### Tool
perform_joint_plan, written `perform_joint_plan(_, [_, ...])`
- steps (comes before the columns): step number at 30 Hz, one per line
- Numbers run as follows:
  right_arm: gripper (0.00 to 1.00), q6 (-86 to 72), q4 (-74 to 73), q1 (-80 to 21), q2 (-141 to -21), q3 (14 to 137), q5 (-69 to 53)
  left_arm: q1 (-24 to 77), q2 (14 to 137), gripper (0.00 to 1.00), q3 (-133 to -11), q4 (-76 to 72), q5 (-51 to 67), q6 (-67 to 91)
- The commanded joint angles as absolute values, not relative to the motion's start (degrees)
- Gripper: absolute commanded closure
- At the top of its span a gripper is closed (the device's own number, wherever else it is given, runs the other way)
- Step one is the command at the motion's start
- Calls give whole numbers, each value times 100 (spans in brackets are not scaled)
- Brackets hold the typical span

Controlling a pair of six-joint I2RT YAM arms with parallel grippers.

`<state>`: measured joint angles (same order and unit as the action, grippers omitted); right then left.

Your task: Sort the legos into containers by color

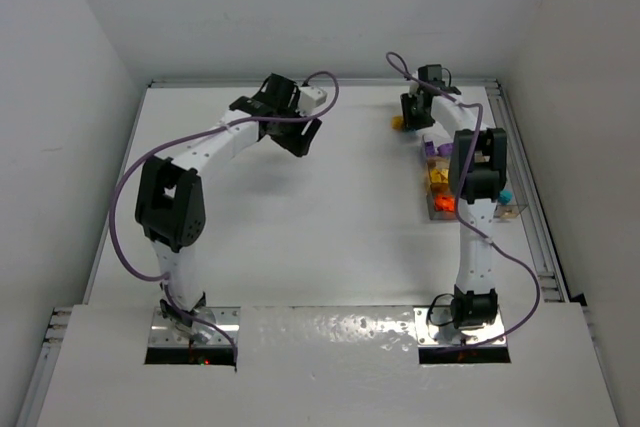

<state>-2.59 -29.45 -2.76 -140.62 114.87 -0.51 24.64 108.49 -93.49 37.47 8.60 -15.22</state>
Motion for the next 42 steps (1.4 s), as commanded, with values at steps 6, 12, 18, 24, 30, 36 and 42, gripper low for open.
perform_joint_plan(6, [100, -1063, -2496, -993, -12375, 10373, -633, 2566, 11065, 30, -9694, 3876, 1529, -2206])
perform_joint_plan(12, [100, -2071, -1935, -1898, -11664, 9397, -1300, 2742, 11048, 35, -9545, 3262, 1732, -1811])
perform_joint_plan(18, [100, -2557, -1442, -2179, -11110, 8632, -1591, 2786, 10987, 41, -9361, 2963, 1591, -1635])
perform_joint_plan(24, [100, -2488, -1520, -2338, -10767, 8288, -1687, 2812, 11004, 42, -9308, 2795, 1775, -1477])
perform_joint_plan(30, [100, -2443, -1573, -2434, -10574, 8078, -1705, 2839, 11074, 44, -9325, 2655, 2328, -1248])
perform_joint_plan(36, [100, -2470, -1565, -2434, -10512, 8033, -1757, 2900, 11109, 70, -9264, 2523, 2391, -1028])
perform_joint_plan(42, [100, -2505, -1512, -2435, -10415, 7867, -1846, 2953, 11110, 100, -9246, 2487, 2400, -949])
